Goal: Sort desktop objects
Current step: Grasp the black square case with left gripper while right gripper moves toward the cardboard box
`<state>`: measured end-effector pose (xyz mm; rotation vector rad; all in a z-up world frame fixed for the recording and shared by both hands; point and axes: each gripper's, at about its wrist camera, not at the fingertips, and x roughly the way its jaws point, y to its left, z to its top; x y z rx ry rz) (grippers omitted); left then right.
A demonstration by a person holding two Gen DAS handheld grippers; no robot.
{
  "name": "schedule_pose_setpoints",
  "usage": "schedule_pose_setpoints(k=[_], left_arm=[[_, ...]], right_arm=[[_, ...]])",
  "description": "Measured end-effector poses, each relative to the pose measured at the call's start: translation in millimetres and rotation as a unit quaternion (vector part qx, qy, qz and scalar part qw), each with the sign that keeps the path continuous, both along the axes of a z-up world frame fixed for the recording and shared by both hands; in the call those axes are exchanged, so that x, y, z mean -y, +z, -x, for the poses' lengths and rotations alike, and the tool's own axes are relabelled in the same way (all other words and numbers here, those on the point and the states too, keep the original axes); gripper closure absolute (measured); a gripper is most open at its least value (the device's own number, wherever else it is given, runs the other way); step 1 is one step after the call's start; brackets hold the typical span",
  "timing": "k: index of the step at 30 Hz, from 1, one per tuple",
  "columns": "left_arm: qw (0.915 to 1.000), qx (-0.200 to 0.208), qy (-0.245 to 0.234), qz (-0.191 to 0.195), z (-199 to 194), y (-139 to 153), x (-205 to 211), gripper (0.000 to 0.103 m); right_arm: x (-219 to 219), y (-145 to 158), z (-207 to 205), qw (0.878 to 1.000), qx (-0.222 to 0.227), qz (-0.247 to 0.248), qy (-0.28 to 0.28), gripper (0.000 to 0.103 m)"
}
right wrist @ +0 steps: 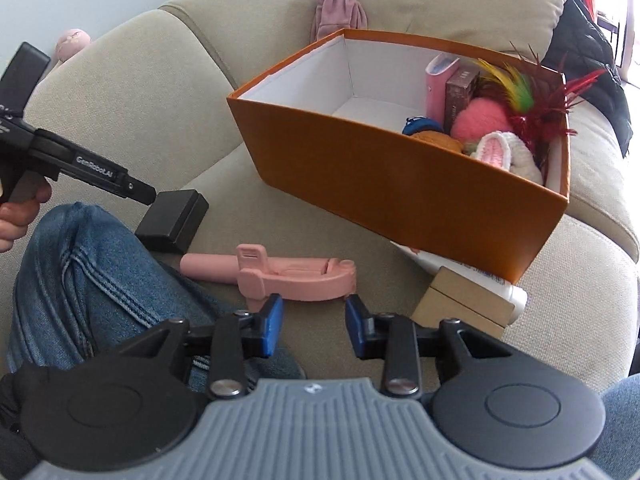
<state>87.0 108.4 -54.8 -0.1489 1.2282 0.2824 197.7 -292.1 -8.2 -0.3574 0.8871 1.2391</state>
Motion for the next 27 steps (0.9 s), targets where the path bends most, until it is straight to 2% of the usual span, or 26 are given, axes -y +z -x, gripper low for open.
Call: schedule_pose_setpoints(k=[2, 7, 10, 13, 16, 17, 23, 27], left_arm=[[0.9996, -0.014, 0.016, 0.021, -8.1, -8.1, -16.9, 0.043], [0.9930, -0.059, 0.062, 0.081, -18.0, -32.6, -63.7, 0.043], [0.9887, -0.066, 0.058, 0.122, -18.9, -38.2, -75.8, 0.035], [0.9856, -0.070, 0.054, 0.144, -23.8, -42.3, -81.7, 0.027], [0.9762, -0.073, 0.057, 0.196, -29.5, -52.5, -87.8, 0.021], [0.9733, -0.074, 0.060, 0.209, -30.0, -56.5, -89.9, 0.014], [0.9722, -0.075, 0.061, 0.213, -27.6, -58.7, -88.8, 0.013], [0.9799, -0.049, 0.042, 0.189, -21.1, -44.2, -73.8, 0.017]], right_arm=[[-4.8, 1.3, 0.3, 1.000, 0.002, -0.003, 0.003, 0.066], [-13.7, -1.6, 0.3, 1.000, 0.004, 0.003, 0.009, 0.065], [-16.8, -4.5, -1.8, 1.000, 0.001, 0.008, 0.006, 0.065], [-19.1, -5.2, -3.4, 1.000, -0.001, 0.009, 0.000, 0.065], [-19.7, -4.1, -4.3, 1.000, 0.001, 0.007, -0.005, 0.065], [-19.7, -3.7, -4.9, 1.000, 0.001, 0.007, -0.007, 0.065], [-18.7, -3.0, -8.3, 1.000, 0.006, 0.007, -0.016, 0.065], [-19.8, -4.2, -8.4, 1.000, 0.005, 0.009, -0.018, 0.065]])
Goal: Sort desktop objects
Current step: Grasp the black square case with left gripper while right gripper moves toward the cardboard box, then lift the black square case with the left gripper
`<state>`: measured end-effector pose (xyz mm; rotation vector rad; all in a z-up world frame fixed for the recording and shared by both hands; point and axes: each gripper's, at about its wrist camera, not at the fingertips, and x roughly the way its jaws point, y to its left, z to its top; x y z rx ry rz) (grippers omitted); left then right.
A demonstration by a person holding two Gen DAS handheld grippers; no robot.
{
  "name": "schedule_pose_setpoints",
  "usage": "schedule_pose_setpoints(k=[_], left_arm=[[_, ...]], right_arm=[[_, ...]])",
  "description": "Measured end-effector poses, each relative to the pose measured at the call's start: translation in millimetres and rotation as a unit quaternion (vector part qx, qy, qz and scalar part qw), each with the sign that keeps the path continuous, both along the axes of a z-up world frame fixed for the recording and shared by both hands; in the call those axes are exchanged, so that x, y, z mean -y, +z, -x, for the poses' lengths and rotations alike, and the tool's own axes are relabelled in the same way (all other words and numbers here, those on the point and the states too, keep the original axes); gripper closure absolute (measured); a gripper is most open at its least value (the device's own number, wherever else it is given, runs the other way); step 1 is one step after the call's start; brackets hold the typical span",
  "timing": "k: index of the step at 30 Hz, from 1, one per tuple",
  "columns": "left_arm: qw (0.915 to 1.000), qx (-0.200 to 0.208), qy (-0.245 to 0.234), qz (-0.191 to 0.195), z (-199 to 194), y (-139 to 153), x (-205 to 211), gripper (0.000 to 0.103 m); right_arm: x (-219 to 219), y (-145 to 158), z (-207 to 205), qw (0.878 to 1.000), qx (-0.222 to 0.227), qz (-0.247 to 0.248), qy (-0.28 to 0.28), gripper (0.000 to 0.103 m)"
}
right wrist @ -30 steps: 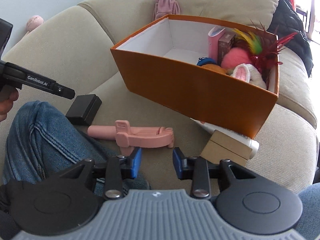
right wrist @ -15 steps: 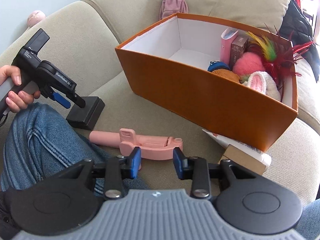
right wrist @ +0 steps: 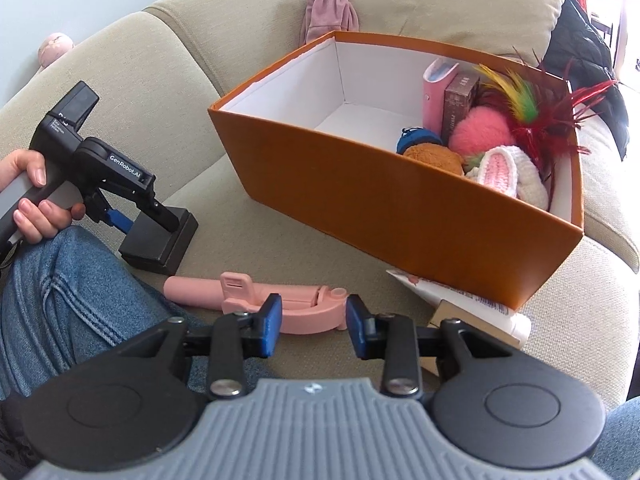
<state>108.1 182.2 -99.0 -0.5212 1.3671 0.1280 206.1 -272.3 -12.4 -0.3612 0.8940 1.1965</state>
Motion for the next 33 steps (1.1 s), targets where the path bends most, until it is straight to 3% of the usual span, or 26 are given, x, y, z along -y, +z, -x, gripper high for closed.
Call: schedule_pose_setpoints(k=[2, 4, 7, 13, 18, 22, 28, 33], left_arm=[[0.9997, 0.017, -0.003, -0.015, 4.9, 12.8, 9.2, 0.045], [0.9990, 0.039, -0.007, -0.021, 10.5, 28.0, 18.2, 0.057], [0.9979, 0.052, -0.031, -0.023, 16.4, 38.9, 36.9, 0.067], [0.9925, 0.105, -0.064, -0.003, 29.2, 48.4, 79.3, 0.075], [0.9859, 0.152, -0.070, 0.000, 0.2, 44.6, 97.8, 0.075], [0.9865, 0.153, -0.059, 0.010, -5.6, 37.9, 103.0, 0.075], [0.9835, 0.171, -0.047, 0.034, -11.1, 35.9, 108.2, 0.075], [0.9808, 0.181, -0.057, 0.046, -17.8, 37.8, 119.9, 0.075]], right_arm=[[1.0, 0.6, 0.9, 1.000, 0.003, 0.002, 0.001, 0.065], [1.9, 2.0, 1.4, 1.000, 0.004, 0.002, 0.001, 0.065], [1.3, 3.7, 1.9, 1.000, 0.005, -0.003, 0.002, 0.065], [1.8, 5.7, 4.7, 1.000, 0.003, -0.010, 0.008, 0.065], [0.5, 4.6, -3.9, 1.000, -0.016, -0.017, -0.006, 0.067], [-24.2, -0.3, -8.9, 0.999, -0.033, -0.022, 0.011, 0.079], [-67.8, -16.2, -18.8, 0.999, -0.040, -0.007, 0.012, 0.083], [-62.8, -12.8, -21.1, 0.999, -0.045, -0.011, 0.008, 0.083]])
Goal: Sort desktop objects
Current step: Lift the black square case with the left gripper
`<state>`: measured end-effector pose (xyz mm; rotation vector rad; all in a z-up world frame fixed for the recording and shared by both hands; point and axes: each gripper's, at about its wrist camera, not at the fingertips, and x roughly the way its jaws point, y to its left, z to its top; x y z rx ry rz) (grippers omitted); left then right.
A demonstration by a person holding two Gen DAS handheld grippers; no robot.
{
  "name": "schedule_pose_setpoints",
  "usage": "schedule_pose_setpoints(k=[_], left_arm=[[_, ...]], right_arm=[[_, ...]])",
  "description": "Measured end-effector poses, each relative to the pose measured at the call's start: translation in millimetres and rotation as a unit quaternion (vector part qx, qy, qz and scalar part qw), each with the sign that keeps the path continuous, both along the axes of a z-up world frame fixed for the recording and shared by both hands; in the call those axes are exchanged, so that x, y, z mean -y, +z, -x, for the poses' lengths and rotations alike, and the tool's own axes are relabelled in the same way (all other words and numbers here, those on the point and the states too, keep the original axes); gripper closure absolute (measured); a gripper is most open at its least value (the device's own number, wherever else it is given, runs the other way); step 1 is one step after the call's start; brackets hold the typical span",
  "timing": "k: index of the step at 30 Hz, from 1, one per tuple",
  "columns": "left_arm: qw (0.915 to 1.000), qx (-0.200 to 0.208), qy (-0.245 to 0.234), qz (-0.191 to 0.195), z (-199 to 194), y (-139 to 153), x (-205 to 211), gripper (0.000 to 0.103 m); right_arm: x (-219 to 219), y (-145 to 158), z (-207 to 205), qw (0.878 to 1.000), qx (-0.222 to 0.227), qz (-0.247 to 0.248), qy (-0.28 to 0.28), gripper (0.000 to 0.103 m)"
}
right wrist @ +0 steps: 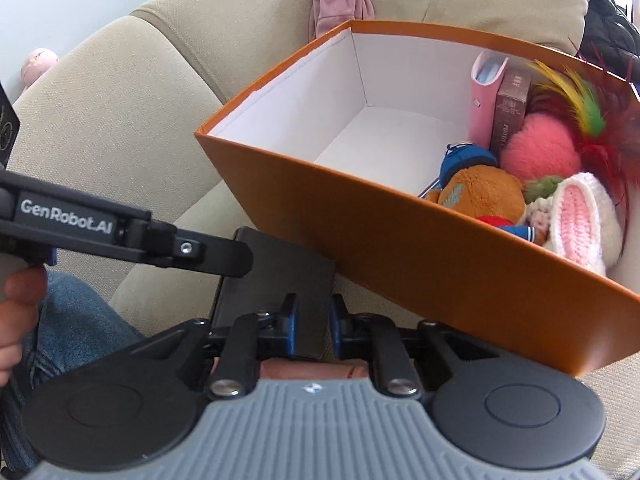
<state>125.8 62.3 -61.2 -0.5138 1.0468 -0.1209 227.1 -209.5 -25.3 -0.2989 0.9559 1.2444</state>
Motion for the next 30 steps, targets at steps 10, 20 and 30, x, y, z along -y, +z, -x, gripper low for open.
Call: schedule_pose_setpoints(k=[10, 20, 30], left_arm=[[0.9991, 0.004, -0.036, 0.020, -19.4, -0.5, 27.2, 0.076], [0.9970, 0.044, 0.004, -0.064, 4.7, 30.5, 31.2, 0.060], [0.9921, 0.006, 0.005, -0.125, 2.3, 10.4, 49.7, 0.039]], right_arm=[[9.5, 18.9, 4.3, 0.999, -0.038, -0.026, 0.012, 0.072], [11.6, 12.9, 1.8, 1.000, -0.024, -0.010, -0.007, 0.082], [50.9, 24.6, 4.6, 1.000, -0.005, -0.014, -0.012, 0.079]])
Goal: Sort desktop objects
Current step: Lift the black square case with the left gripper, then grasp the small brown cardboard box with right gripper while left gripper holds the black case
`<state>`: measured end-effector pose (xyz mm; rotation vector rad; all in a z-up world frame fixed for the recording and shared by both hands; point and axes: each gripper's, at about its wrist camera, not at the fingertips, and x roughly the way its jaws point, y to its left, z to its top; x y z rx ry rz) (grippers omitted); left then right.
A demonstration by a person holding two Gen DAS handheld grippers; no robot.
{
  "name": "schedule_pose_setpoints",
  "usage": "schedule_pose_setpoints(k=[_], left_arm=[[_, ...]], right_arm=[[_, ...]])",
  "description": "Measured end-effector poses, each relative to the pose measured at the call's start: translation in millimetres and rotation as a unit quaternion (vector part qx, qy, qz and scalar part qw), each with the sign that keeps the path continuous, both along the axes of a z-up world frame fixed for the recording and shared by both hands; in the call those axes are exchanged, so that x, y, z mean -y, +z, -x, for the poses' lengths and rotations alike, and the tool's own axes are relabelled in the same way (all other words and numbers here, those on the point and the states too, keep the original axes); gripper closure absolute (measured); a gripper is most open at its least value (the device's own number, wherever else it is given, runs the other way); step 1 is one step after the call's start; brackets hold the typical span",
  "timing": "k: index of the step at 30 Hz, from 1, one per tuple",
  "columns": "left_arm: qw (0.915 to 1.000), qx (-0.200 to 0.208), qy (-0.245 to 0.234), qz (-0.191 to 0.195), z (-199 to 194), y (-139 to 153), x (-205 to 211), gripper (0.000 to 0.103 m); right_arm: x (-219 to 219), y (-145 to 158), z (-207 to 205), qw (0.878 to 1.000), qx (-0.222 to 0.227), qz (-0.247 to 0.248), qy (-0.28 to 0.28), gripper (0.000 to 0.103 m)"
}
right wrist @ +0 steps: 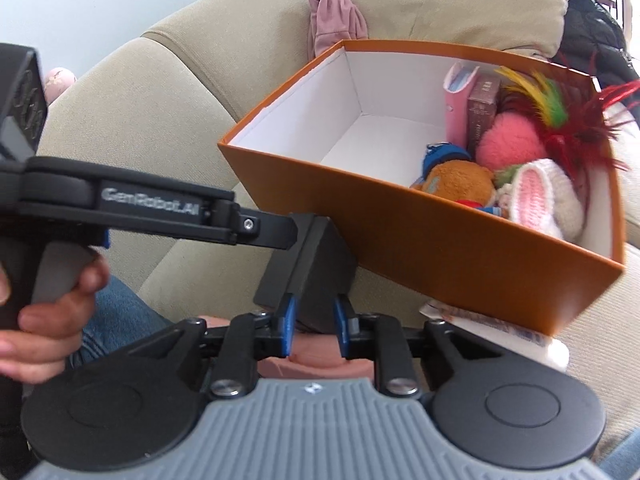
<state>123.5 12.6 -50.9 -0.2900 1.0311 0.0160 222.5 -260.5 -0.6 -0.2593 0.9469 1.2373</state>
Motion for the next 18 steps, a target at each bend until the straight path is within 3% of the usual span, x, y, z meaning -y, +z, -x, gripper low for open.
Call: schedule_pose_setpoints(k=[6, 10, 11, 14, 18], left_arm=[[0.9995, -0.019, -0.016, -0.021, -4.8, -7.6, 16.6, 0.038], [0.9988, -0.032, -0.014, -0.035, -7.9, -15.0, 21.2, 0.040], [0.9986, -0.034, -0.013, -0.038, -8.2, -16.3, 21.6, 0.046], [0.9982, -0.043, -0.014, -0.040, -8.6, -20.1, 21.0, 0.062], [0.9983, -0.044, -0.012, -0.037, -7.5, -21.1, 18.9, 0.063]], right_arm=[[42.2, 8.1, -1.2, 0.999, 0.047, 0.016, 0.003, 0.079], [62.4, 12.3, -4.9, 0.994, 0.105, 0.037, 0.011, 0.068], [65.3, 11.9, -5.3, 0.992, 0.120, 0.045, 0.014, 0.067], [68.8, 5.9, -6.1, 0.982, 0.168, 0.070, 0.045, 0.059], [59.1, -4.6, -4.4, 0.955, 0.248, 0.111, 0.119, 0.050]])
